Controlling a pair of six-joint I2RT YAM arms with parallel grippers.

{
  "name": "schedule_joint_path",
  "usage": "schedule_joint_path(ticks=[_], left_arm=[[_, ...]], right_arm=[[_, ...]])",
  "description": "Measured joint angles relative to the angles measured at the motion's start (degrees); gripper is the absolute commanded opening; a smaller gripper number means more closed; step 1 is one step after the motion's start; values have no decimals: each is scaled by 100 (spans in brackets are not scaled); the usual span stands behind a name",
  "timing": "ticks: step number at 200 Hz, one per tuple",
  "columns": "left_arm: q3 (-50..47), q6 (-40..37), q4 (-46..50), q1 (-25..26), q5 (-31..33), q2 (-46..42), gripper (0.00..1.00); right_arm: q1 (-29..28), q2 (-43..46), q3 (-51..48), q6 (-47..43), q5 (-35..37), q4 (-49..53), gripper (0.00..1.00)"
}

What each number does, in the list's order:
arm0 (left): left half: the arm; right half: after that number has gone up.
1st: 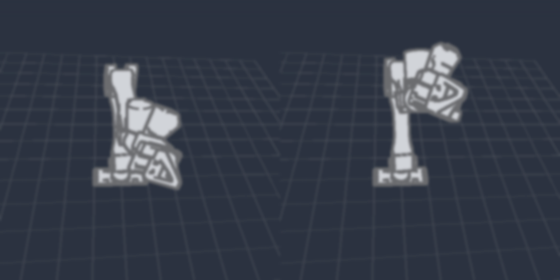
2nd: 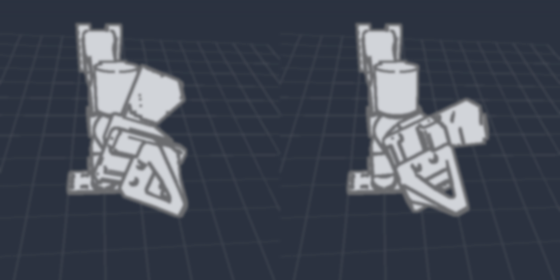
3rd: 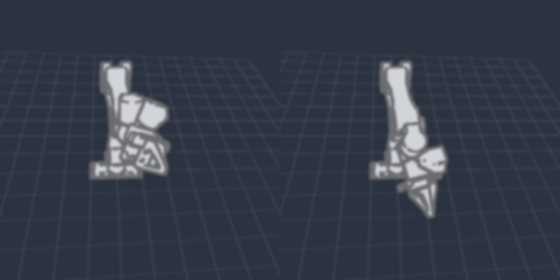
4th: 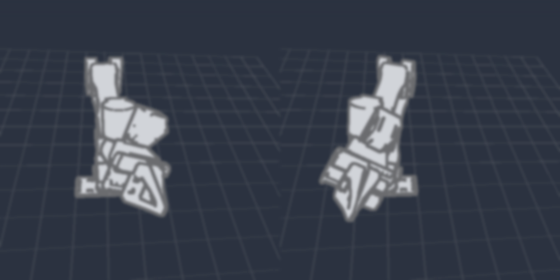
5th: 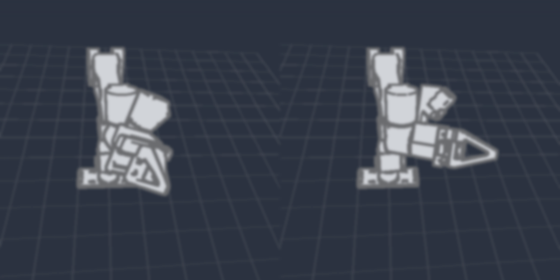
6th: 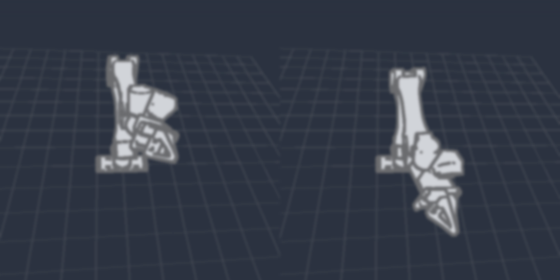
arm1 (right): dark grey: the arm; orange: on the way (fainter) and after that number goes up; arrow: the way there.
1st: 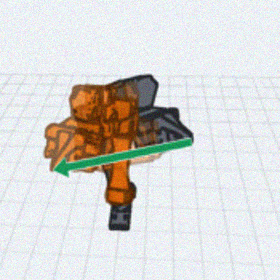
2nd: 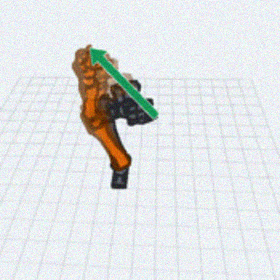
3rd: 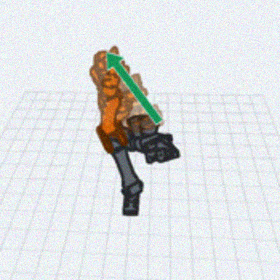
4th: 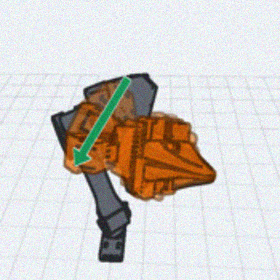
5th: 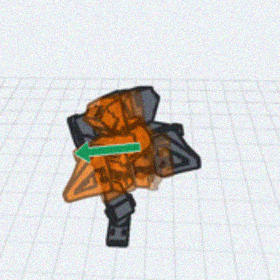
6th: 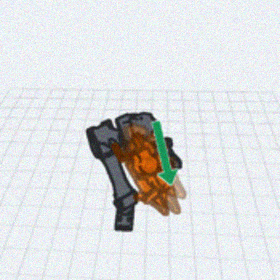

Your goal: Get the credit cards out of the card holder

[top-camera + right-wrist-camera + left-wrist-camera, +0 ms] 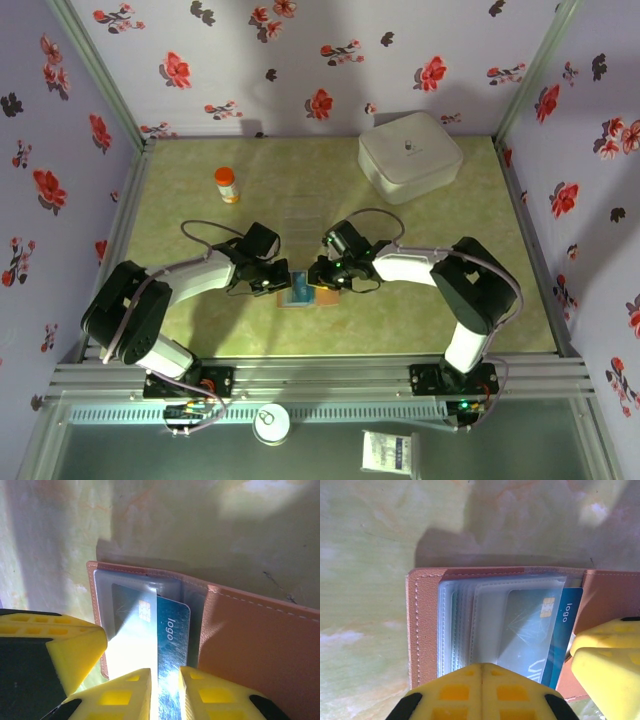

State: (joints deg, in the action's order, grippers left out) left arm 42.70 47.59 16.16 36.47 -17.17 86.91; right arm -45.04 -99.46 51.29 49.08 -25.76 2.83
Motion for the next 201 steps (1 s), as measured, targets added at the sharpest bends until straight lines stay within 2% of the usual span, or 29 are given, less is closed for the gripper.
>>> schedule_joint_path(ticks=[85,149,201], left_arm=[[0,0,-2,0,-48,-98,0],[0,-20,13,0,-59,28,0],[0,-22,20,0,-42,31,0]], right_arm=[[4,179,-2,9,-146,-70,23],[4,-192,-2,66,-468,-354,23],[4,-243,66,11,-380,-109,23]])
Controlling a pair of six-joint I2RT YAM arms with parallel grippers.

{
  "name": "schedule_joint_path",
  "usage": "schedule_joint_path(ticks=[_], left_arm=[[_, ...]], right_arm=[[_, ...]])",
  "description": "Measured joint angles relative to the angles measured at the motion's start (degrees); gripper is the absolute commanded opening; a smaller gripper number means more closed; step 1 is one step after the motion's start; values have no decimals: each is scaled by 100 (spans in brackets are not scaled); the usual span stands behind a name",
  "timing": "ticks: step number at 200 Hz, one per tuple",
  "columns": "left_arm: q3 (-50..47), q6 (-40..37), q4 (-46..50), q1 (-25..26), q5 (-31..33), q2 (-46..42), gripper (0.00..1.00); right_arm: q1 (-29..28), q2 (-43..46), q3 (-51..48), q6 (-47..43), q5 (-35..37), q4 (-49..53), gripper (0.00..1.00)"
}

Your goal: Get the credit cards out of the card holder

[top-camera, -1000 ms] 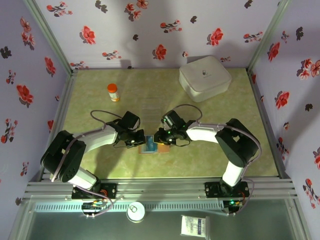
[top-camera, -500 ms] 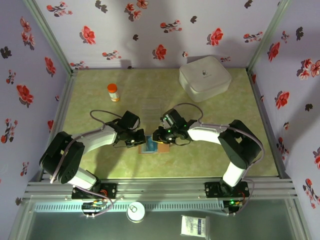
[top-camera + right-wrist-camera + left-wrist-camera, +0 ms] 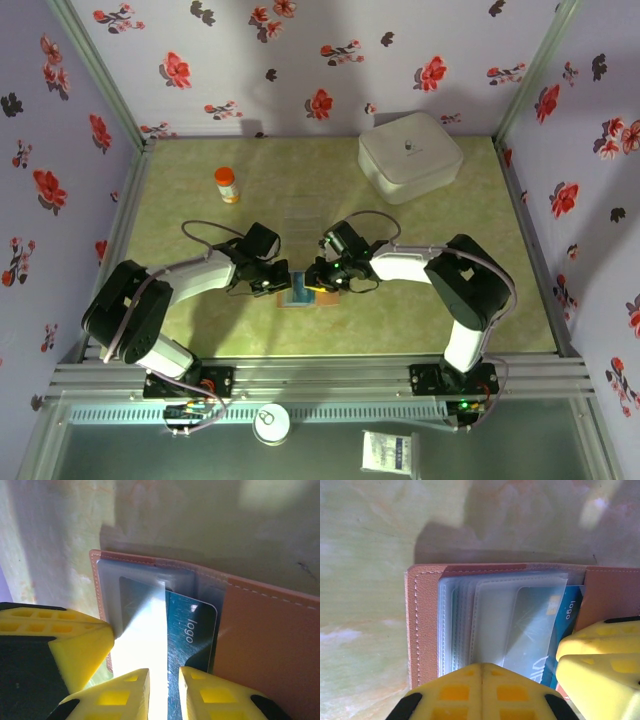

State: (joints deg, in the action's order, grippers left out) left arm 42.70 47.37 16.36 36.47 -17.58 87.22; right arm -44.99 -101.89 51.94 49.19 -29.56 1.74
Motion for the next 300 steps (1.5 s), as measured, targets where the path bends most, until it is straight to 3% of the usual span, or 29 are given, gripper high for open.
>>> schedule_joint_path(ticks=[117,300], left_arm=[[101,2,149,22,-4,-129,0],[337,2,127,219,28,310,0]], right_arm=[[0,505,-24,-74,173,162,26],[157,166,-387,-48,92,-190,24]])
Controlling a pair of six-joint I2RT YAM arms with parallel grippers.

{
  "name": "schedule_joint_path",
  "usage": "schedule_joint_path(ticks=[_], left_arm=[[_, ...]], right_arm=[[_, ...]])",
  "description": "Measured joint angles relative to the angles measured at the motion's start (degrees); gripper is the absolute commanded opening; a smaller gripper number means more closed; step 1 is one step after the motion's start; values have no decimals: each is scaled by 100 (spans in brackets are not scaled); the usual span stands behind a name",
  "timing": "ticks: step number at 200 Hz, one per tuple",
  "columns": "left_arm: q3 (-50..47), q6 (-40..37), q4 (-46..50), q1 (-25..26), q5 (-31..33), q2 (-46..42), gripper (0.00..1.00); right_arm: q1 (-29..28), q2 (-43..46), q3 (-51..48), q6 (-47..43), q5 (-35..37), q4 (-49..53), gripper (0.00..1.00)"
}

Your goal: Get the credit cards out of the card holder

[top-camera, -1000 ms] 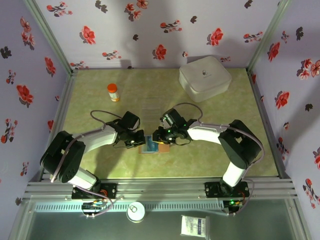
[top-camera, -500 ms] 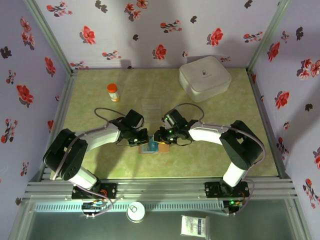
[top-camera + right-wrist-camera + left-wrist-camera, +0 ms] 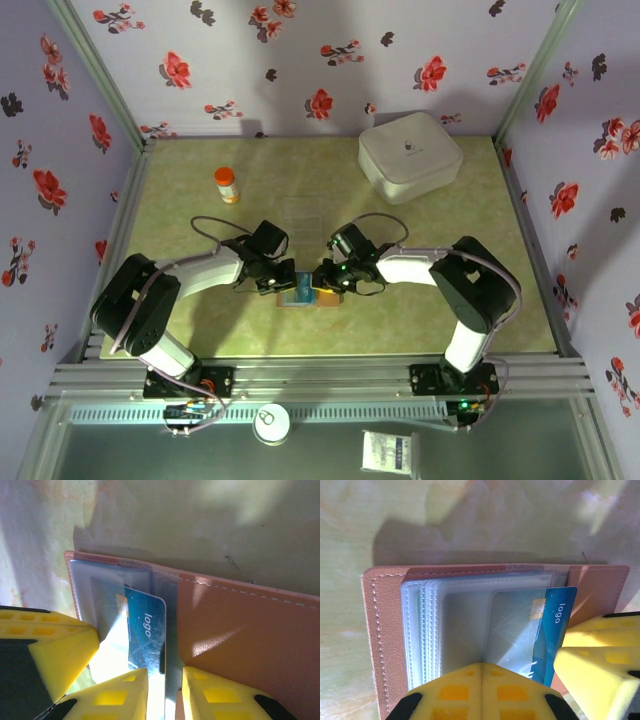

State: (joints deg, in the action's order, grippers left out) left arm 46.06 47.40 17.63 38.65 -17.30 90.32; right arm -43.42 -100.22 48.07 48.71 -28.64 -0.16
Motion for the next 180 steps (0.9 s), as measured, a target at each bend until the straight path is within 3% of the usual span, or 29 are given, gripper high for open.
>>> schedule_joint_path(ticks=[180], left_arm=[[-4,0,4,-2,74,-4,0]], right_arm=[[173,15,-378,275,-439,-916,9]])
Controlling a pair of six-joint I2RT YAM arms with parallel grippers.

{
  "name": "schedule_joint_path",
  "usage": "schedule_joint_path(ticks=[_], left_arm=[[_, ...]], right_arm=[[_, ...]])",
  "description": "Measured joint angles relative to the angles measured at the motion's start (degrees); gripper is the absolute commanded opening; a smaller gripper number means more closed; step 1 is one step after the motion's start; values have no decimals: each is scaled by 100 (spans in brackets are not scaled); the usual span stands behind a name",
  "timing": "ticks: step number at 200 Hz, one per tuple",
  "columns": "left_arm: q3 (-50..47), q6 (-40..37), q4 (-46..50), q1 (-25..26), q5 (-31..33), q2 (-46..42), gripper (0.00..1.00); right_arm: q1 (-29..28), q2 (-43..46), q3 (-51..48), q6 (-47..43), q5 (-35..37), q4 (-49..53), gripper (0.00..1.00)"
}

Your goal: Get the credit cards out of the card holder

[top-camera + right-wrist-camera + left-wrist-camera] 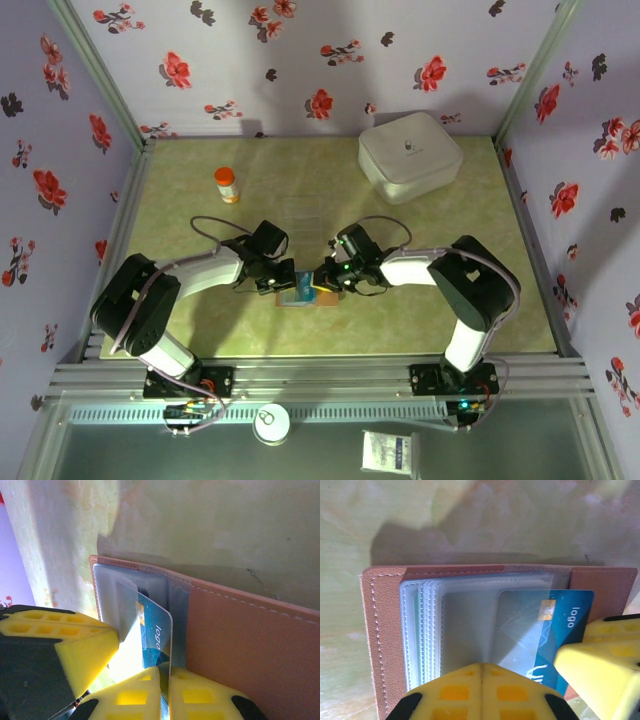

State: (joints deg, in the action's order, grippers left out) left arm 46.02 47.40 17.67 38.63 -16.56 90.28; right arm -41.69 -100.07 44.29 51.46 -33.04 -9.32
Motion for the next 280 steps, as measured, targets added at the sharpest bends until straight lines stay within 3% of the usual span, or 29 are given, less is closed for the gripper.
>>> schedule_joint_path(ticks=[73,165,212,280], left_arm=[[0,2,63,0,13,-35,0],[2,2,260,-7,138,-570,0],[-68,0,393,-258,210,-1244,0],[-734,-42,540,-691,243,-1847,0]], right_arm=[[122,501,-101,-214,52,343,6],[170,1049,754,-1331,557,2253,3],[168,1049,1790,-2828,896,3351,0],[179,129,3991,-6234,1526,4972,0]])
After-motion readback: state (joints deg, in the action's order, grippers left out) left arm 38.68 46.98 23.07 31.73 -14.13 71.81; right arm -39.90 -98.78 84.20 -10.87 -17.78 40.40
